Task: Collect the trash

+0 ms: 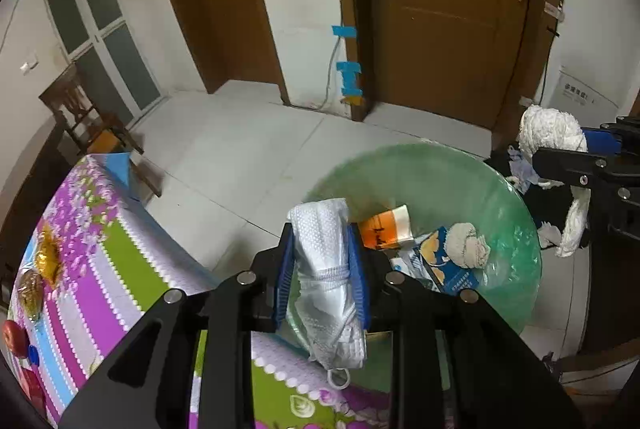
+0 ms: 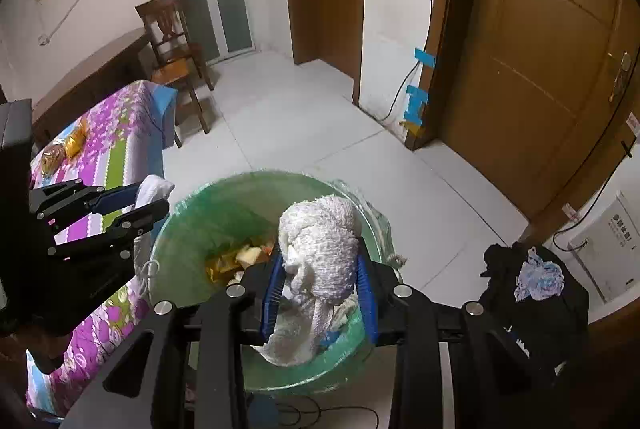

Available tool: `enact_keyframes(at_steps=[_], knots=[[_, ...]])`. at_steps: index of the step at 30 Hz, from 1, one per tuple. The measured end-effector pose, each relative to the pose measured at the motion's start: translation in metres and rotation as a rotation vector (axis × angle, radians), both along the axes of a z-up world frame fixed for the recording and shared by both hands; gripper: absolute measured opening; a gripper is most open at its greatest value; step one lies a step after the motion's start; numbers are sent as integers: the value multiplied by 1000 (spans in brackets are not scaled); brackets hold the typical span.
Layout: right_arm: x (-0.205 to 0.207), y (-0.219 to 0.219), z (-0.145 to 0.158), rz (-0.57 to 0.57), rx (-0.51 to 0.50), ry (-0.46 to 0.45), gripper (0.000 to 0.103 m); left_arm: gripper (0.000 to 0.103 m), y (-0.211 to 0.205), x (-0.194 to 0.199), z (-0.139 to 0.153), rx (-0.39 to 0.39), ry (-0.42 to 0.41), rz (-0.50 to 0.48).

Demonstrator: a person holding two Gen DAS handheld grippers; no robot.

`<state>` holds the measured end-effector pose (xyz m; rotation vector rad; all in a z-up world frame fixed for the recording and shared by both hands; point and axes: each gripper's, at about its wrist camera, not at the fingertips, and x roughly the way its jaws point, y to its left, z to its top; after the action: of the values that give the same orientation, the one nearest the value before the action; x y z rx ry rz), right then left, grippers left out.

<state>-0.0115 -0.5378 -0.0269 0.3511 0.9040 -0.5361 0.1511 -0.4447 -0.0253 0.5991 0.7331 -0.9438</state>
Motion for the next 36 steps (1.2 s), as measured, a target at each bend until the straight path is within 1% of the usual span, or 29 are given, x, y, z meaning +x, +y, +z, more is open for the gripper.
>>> enact_keyframes(at_steps=[5, 10, 11, 12, 13, 14, 15, 16, 17, 20, 22, 24, 25, 26, 27, 28, 29, 31, 33, 34, 36], knots=[[15, 3, -15, 12, 10, 28, 34, 25, -9, 1, -8, 15, 22, -19], [26, 4, -20, 22, 17, 37, 34, 25, -16, 4, -13, 25, 41, -29], [28, 4, -21, 26, 21, 38, 37, 25, -17, 5, -13, 23, 45, -32], [30, 3, -22, 33, 25, 41, 47, 28, -18, 5, -14, 16, 52, -46], [32, 4, -23, 29, 14, 47, 53, 28, -19, 6, -15, 13, 62, -65], [32, 3, -23, 22, 2, 47, 60, 40, -19, 6, -17, 18, 62, -69], [32, 3, -23, 18, -7, 48, 60, 62, -18, 6, -19, 30, 49, -59], [31, 2, -24, 19, -2, 48, 60, 68, -15, 5, -20, 26, 33, -51], [30, 1, -24, 16, 2, 45, 60, 70, -14, 4, -21, 22, 28, -52], [24, 1, -26, 9, 4, 42, 60, 70, -10, -1, -21, 25, 24, -55], [19, 1, -27, -5, 11, 30, 65, 70, -6, -5, -19, 15, 2, -49], [11, 3, -27, -22, 26, -8, 78, 70, -2, -9, -16, -1, -11, -51], [4, 3, -26, -32, 28, -29, 81, 70, 2, -13, -14, -19, -19, -56], [-2, 6, -25, -45, 30, -53, 87, 70, 5, -15, -12, -33, -23, -61], [-11, 10, -24, -57, 33, -86, 92, 71, 10, -20, -10, -55, -29, -71], [-18, 13, -22, -67, 31, -108, 94, 74, 15, -24, -8, -76, -35, -81], [-27, 17, -21, -78, 24, -128, 98, 79, 20, -27, -6, -93, -43, -84], [-46, 29, -18, -108, -14, -159, 98, 86, 34, -35, -2, -146, -65, -90], [-60, 42, -13, -136, -77, -169, 98, 98, 49, -45, 3, -195, -84, -89], [-68, 51, -10, -158, -125, -177, 98, 98, 56, -49, 4, -216, -93, -85], [-79, 66, -5, -212, -204, -185, 98, 98, 64, -55, 5, -230, -93, -84]])
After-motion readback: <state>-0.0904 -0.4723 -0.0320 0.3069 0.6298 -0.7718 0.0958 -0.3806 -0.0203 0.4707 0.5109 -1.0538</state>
